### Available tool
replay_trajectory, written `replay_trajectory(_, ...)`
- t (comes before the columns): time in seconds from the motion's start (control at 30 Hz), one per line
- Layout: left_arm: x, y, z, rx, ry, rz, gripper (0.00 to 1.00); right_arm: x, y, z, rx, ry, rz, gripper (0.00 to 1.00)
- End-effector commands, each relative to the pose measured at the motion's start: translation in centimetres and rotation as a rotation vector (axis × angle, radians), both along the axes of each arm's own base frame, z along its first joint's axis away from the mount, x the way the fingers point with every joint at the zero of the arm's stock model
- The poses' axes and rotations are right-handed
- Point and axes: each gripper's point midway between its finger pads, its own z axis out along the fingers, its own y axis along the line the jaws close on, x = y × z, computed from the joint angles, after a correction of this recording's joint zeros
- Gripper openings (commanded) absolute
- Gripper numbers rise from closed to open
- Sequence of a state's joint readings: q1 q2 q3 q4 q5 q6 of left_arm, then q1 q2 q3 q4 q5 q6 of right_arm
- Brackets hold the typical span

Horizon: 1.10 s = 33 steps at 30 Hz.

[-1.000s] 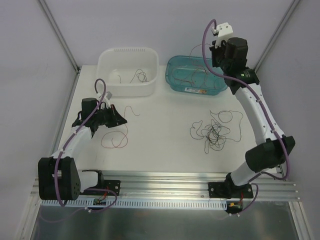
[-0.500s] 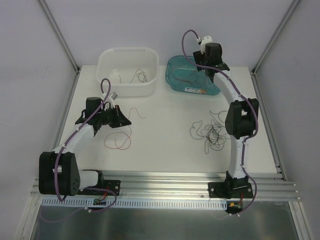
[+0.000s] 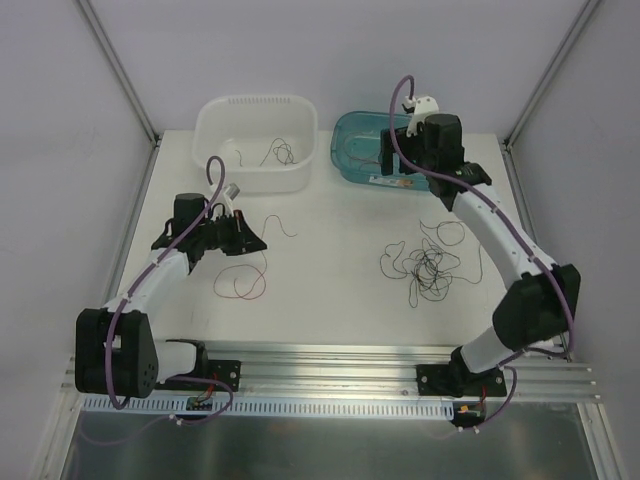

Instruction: Untangle the cables

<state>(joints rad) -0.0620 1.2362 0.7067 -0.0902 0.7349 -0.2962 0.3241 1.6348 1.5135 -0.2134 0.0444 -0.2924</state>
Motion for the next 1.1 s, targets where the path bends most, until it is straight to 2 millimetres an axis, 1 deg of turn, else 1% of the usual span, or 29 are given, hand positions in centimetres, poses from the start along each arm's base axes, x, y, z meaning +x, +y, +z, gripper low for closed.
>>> replay_trajectory(0.0,0.0,-1.2,3.8,-0.024,-0.141,-0.076,0.0,-7.5,5.7,0.8,0.224,0.082,0.202,0.94)
replay_trajectory(0.03,-0.1,-1.4,4.0,-0.023,-0.15,-0.078,0.0,-9.3,6.2,-1.0,0.237,0.127,0.226,0.94)
replay_trajectory(0.07,-0.4,-1.7,4.5,-0.023,-0.162,-0.083,0.0,-11.1,7.2,0.1,0.302,0.114,0.256,0.94)
replay_trajectory(0.1,-0.4,-1.8,4.5,-0.016,-0.164,-0.074,0.0,-12.9,8.7,0.0,0.325,0.122,0.3,0.93)
replay_trajectory(0.13,-0.6,-2.1,4.8,-0.025,-0.161,-0.072,0.0,-14.2,9.5,-0.2,0.348,0.127,0.324,0.93)
replay_trajectory(0.17,-1.3,-2.9,5.4,-0.033,-0.171,-0.088,0.0,-15.8,9.9,-1.1,0.356,0.117,0.348,0.93)
replay_trajectory(0.2,-1.6,-3.3,5.7,-0.036,-0.174,-0.09,0.0,-17.8,11.6,-1.4,0.38,0.136,0.39,0.93)
replay_trajectory(0.23,-1.6,-3.4,5.8,-0.028,-0.168,-0.054,0.0,-18.9,12.2,-2.0,0.386,0.143,0.409,0.93)
replay_trajectory(0.27,-2.1,-3.8,6.7,-0.034,-0.194,-0.053,0.0,-19.6,12.8,-2.0,0.402,0.131,0.424,0.93)
replay_trajectory(0.3,-2.7,-4.6,7.1,-0.039,-0.197,-0.06,0.0,-21.6,13.7,-2.8,0.432,0.155,0.449,0.93)
replay_trajectory(0.33,-2.8,-4.8,7.5,-0.053,-0.182,-0.024,0.0,-22.4,14.2,-3.0,0.453,0.155,0.464,0.93)
replay_trajectory(0.37,-3.1,-4.9,8.4,-0.069,-0.196,-0.008,0.0,-22.8,14.9,-2.2,0.496,0.126,0.482,0.92)
replay_trajectory(0.4,-3.7,-5.5,8.9,-0.083,-0.194,-0.008,0.0,-24.3,15.8,-3.2,0.513,0.154,0.507,0.92)
replay_trajectory(0.43,-3.9,-5.7,9.4,-0.111,-0.168,0.023,0.0,-24.9,16.2,-2.9,0.53,0.141,0.526,0.92)
replay_trajectory(0.47,-3.8,-5.5,10.2,-0.121,-0.188,0.064,0.0,-25.3,16.8,-2.5,0.543,0.116,0.542,0.91)
replay_trajectory(0.5,-4.4,-6.1,10.7,-0.139,-0.187,0.056,0.0,-26.5,17.6,-2.6,0.537,0.116,0.58,0.91)
replay_trajectory(0.57,-4.8,-6.5,12.0,-0.177,-0.185,0.093,0.0,-27.0,18.4,-2.4,0.536,0.084,0.597,0.9)
replay_trajectory(0.6,-4.9,-6.7,12.5,-0.19,-0.184,0.101,0.0,-27.7,18.9,-2.4,0.539,0.08,0.619,0.9)
replay_trajectory(0.63,-5.5,-7.3,13.4,-0.218,-0.183,0.095,0.0,-27.9,19.4,-2.6,0.552,0.077,0.634,0.89)
replay_trajectory(0.7,-5.7,-7.5,14.1,-0.234,-0.189,0.109,0.0,-28.5,19.9,-2.8,0.559,0.077,0.658,0.88)
replay_trajectory(0.73,-6.2,-7.9,14.8,-0.255,-0.187,0.099,0.0,-28.6,20.3,-2.9,0.564,0.073,0.666,0.87)
replay_trajectory(0.87,-6.5,-8.2,15.9,-0.284,-0.19,0.111,0.0,-30.0,21.7,-3.8,0.554,0.092,0.718,0.84)
replay_trajectory(0.93,-6.6,-8.2,16.5,-0.304,-0.19,0.123,0.0,-30.0,21.9,-4.5,0.539,0.098,0.713,0.83)
replay_trajectory(1.0,-6.8,-8.4,17.1,-0.321,-0.192,0.118,0.0,-30.0,21.9,-5.6,0.524,0.11,0.694,0.83)
replay_trajectory(1.07,-7.1,-8.6,17.6,-0.332,-0.196,0.108,0.0,-29.9,22.0,-6.2,0.518,0.117,0.685,0.81)
